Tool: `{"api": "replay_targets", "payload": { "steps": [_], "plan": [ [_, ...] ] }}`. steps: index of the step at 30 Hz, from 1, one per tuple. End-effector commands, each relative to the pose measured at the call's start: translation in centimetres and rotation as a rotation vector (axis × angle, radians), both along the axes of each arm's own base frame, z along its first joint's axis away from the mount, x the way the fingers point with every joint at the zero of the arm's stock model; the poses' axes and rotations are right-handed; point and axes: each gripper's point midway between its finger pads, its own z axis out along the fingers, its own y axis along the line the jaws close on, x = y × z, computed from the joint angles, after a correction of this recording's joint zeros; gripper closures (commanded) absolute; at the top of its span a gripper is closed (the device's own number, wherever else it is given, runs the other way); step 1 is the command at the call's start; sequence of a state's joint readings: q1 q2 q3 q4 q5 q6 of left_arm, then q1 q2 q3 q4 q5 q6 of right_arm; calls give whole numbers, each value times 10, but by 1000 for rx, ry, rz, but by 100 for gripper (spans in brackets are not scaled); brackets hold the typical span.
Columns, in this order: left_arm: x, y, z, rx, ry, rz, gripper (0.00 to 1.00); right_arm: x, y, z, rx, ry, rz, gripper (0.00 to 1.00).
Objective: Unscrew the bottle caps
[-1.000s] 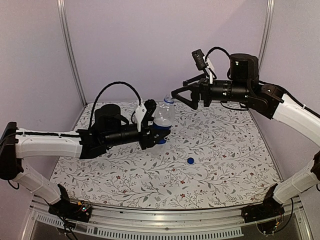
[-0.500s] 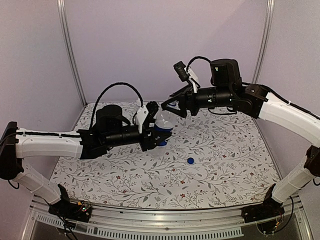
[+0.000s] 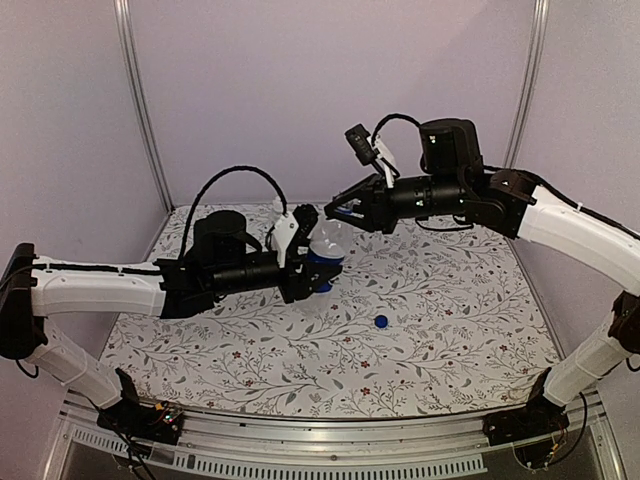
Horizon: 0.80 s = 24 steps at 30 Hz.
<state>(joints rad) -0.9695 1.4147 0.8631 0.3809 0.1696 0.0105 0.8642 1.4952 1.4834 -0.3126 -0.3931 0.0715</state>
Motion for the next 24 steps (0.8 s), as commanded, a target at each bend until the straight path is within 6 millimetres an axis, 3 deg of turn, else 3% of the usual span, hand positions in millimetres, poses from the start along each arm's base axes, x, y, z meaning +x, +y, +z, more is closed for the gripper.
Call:
{"api": "replay_targets", "payload": {
  "steps": [1, 3, 7, 12, 18, 24],
  "plan": [
    [-1, -6, 11, -21, -24, 2, 47, 11, -18, 11, 1, -47, -118, 100],
    [1, -5, 12, -22, -23, 11, 42, 20, -26, 10, -18, -62, -177, 100],
    [7, 1, 13, -25, -23, 59, 21, 40, -50, 7, -38, -68, -288, 100],
    [11, 5, 14, -24, -28, 99, 1, 76, -89, -9, -84, -55, -464, 100],
    [27, 15, 13, 1, -32, 203, 0, 114, -121, -44, -190, -46, -644, 100],
    [37, 18, 10, 13, -7, 266, 0, 139, -126, -88, -265, -3, -695, 100]
  ]
}}
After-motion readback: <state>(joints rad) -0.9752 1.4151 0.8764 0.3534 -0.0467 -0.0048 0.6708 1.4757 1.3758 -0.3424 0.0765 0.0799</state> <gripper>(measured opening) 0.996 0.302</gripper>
